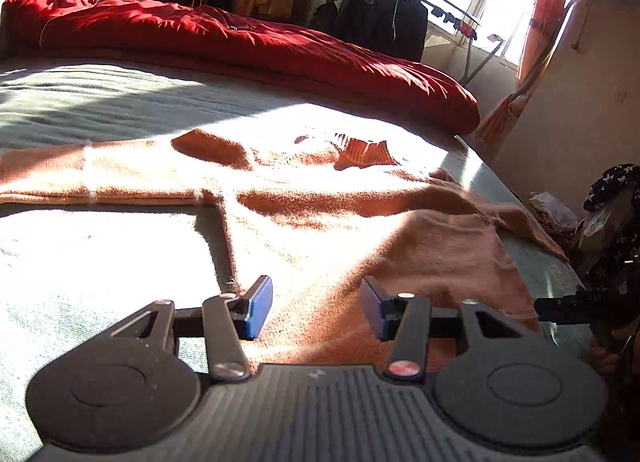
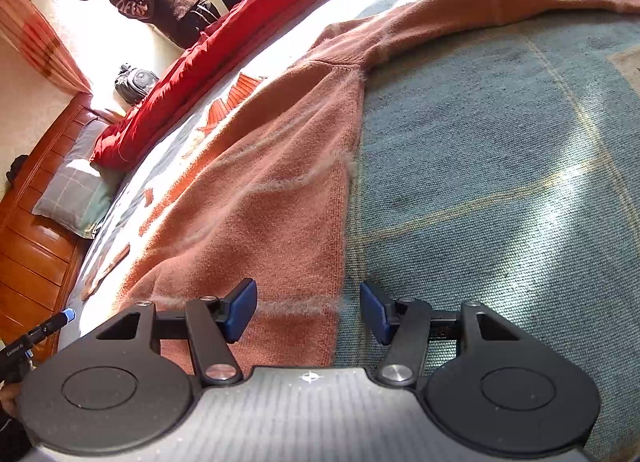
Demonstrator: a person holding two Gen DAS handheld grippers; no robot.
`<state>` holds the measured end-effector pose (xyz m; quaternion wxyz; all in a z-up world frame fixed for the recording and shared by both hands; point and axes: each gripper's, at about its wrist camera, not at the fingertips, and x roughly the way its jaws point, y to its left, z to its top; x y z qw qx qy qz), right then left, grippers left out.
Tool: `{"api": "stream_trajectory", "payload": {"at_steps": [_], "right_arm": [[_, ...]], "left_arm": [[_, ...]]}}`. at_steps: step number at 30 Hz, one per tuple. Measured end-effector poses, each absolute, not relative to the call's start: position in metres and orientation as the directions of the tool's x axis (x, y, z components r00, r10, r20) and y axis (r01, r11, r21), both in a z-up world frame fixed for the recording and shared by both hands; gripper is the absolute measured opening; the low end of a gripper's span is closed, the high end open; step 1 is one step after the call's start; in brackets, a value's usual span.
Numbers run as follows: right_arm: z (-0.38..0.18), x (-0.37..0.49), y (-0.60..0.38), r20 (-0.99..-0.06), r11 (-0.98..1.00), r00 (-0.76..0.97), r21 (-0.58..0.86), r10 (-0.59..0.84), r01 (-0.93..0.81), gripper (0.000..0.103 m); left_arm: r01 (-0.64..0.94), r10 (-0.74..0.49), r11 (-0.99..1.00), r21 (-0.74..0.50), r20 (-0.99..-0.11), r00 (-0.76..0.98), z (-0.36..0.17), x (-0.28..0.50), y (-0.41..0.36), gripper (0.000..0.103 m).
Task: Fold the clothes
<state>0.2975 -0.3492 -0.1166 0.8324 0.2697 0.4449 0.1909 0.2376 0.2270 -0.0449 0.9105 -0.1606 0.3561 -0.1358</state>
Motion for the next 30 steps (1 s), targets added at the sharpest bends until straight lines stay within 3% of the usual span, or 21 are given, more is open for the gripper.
{"api": "stream_trajectory", "payload": {"at_steps": [9, 20, 23, 25, 26, 28, 29, 30], "right_arm": [[-0.099, 0.326, -0.353, -0.648, 0.812, 0.556, 0.577, 0.521, -0.089, 0.069], [-0.107, 0.441, -0.367, -0.631, 0.785, 0.570, 0.618, 0.527, -0.042, 0.072], [-0.118, 0.464, -0.369, -0.636, 0.782, 0.559, 0.622, 0.532, -0.037, 0.073], [-0.121, 0.473, -0.369, -0.618, 0.767, 0.563, 0.640, 0.549, -0.046, 0.073], [-0.121, 0.476, -0.368, -0.610, 0.760, 0.559, 0.647, 0.562, -0.059, 0.072], [-0.120, 0.480, -0.363, -0.603, 0.757, 0.545, 0.647, 0.582, -0.092, 0.060], [-0.120, 0.481, -0.359, -0.624, 0.781, 0.545, 0.618, 0.560, -0.095, 0.046], [-0.120, 0.482, -0.356, -0.646, 0.808, 0.549, 0.582, 0.530, -0.095, 0.025]], "left_arm": [[-0.049, -0.386, 0.830, -0.556, -0.635, 0.669, -0.105, 0.346, 0.270, 0.050], [-0.014, -0.519, 0.718, -0.696, -0.549, 0.655, -0.134, 0.394, 0.269, 0.055], [0.000, -0.529, 0.713, -0.701, -0.538, 0.656, -0.133, 0.396, 0.264, 0.052], [-0.003, -0.524, 0.714, -0.700, -0.538, 0.660, -0.132, 0.396, 0.263, 0.043], [-0.006, -0.517, 0.718, -0.696, -0.540, 0.664, -0.131, 0.396, 0.263, 0.034], [-0.030, -0.468, 0.749, -0.662, -0.560, 0.683, -0.129, 0.397, 0.263, 0.011], [-0.040, -0.446, 0.761, -0.648, -0.567, 0.693, -0.128, 0.398, 0.263, 0.008], [-0.040, -0.434, 0.765, -0.642, -0.562, 0.704, -0.125, 0.399, 0.264, 0.007]]}}
